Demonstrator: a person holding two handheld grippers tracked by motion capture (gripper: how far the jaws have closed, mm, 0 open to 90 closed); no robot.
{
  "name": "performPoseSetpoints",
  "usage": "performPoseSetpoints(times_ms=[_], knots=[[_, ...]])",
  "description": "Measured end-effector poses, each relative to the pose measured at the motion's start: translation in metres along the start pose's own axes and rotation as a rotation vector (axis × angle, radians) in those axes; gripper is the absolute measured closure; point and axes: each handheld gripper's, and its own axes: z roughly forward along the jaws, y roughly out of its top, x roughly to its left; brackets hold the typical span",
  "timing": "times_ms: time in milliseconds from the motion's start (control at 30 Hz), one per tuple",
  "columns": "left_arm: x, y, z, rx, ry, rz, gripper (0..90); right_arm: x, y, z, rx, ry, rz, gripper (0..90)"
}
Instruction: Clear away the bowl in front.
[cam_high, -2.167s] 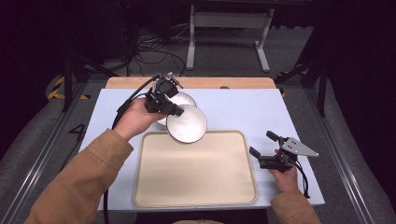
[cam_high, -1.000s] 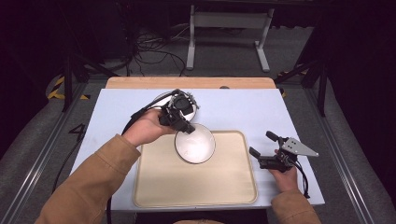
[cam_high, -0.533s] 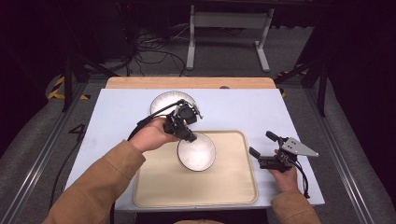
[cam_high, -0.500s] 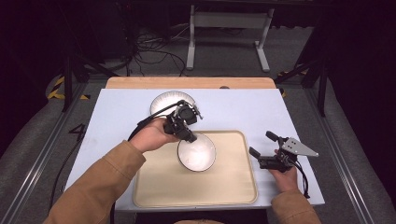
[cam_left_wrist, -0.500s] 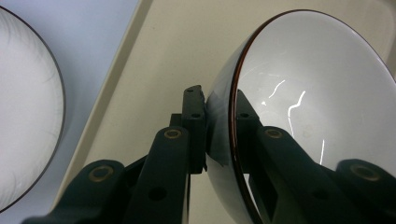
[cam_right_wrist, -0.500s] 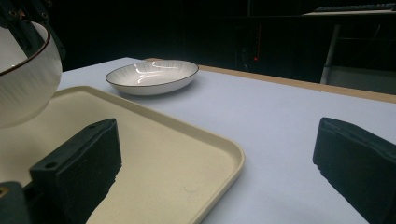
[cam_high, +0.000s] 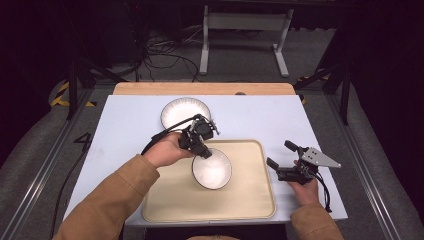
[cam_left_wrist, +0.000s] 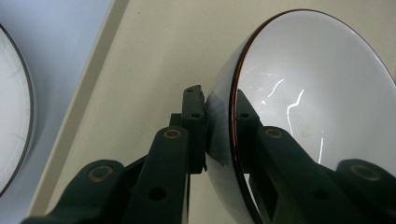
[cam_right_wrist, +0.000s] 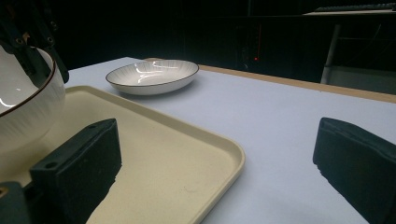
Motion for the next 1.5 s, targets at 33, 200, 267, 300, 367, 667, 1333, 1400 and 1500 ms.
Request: performPoseSetpoints(times_ms=[33,200,267,300,367,667,1333,1400,1500], knots=[[0.000,0.000,0.002,-0.002,-0.002,-0.002,81.1,0.000,0.000,0.000,0.001,0.000,-0.001,1.5],[-0.001,0.000,0.006,0.011,-0.001,0.004,81.0,0.000,0.000,0.000,0.001,0.000,0.000,1.5],[0.000,-0.001,0.009,0.010,-0.007,0.001,81.0,0.000,0.000,0.000,0.001,0.001,0.000,1.5],[0.000,-0.001,0.009,0.017,-0.007,0.003,81.0,0.000,0.000,0.000,0.002,0.001,-0.001,1.5],[0.000,-0.002,0.011,0.019,-0.012,-0.004,80.9,0.000,0.000,0.000,0.002,0.001,-0.001,1.5],[0.000,-0.002,0.016,0.016,-0.034,-0.003,80.8,0.000,0.000,0.000,0.001,0.001,0.000,1.5],[0.001,-0.002,0.023,0.017,-0.042,-0.010,80.0,0.000,0.000,0.000,0.003,0.003,0.002,1.5],[0.001,-0.002,0.024,0.024,-0.040,-0.017,80.2,0.000,0.000,0.000,0.005,0.001,0.001,1.5],[0.003,-0.002,0.024,0.031,-0.035,-0.025,79.9,0.000,0.000,0.001,0.008,0.003,-0.002,1.5]])
